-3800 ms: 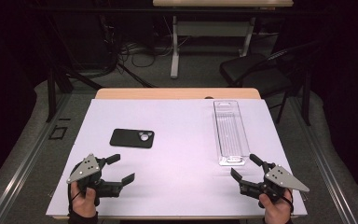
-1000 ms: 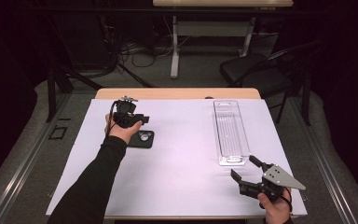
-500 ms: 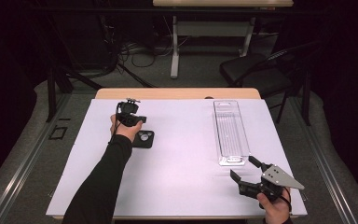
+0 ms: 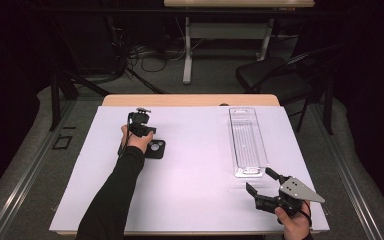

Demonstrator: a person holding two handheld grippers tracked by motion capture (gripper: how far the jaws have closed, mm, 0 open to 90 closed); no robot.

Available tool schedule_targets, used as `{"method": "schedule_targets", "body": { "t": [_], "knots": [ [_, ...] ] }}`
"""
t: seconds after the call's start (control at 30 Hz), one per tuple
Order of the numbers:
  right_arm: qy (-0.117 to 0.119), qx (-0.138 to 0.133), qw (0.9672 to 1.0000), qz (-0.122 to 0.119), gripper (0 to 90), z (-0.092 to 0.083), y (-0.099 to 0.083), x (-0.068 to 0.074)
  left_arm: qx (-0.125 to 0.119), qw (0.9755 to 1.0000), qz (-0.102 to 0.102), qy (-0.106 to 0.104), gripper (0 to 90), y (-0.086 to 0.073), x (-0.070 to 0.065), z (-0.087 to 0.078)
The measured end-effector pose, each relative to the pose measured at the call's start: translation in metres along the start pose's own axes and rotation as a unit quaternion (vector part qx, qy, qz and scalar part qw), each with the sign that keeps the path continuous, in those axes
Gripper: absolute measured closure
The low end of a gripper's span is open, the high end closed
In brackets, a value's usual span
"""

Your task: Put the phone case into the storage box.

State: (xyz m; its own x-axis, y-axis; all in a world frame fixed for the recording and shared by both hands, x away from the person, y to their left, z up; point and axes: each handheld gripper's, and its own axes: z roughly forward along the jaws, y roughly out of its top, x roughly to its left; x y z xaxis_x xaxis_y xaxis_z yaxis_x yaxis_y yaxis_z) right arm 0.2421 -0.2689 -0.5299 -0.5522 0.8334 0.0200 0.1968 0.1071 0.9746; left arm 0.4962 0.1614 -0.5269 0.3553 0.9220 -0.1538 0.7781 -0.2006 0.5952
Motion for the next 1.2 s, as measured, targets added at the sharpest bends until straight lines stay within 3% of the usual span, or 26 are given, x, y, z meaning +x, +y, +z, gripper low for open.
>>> {"method": "schedule_targets", "body": {
  "t": [0.2, 0.7, 0.93, 1.2],
  "knots": [
    [0.002, -0.002, 1.0000, 0.004, 14.4, 0.001, -0.001, 0.000, 0.013, 0.9999, 0.007, 0.001, 90.0, -0.003, -0.003, 0.009],
    [0.006, -0.002, 1.0000, 0.002, 14.5, 0.001, -0.001, 0.000, 0.028, 0.9996, -0.003, -0.001, 90.0, -0.011, 0.001, 0.015],
    [0.006, 0.003, 1.0000, 0.002, 14.5, 0.001, -0.001, -0.001, 0.029, 0.9995, -0.007, -0.009, 90.0, -0.014, 0.001, 0.014],
    [0.008, 0.003, 1.0000, 0.005, 14.5, 0.001, -0.001, 0.000, 0.037, 0.9991, 0.002, -0.020, 90.0, -0.022, -0.005, 0.008]
  ]
}}
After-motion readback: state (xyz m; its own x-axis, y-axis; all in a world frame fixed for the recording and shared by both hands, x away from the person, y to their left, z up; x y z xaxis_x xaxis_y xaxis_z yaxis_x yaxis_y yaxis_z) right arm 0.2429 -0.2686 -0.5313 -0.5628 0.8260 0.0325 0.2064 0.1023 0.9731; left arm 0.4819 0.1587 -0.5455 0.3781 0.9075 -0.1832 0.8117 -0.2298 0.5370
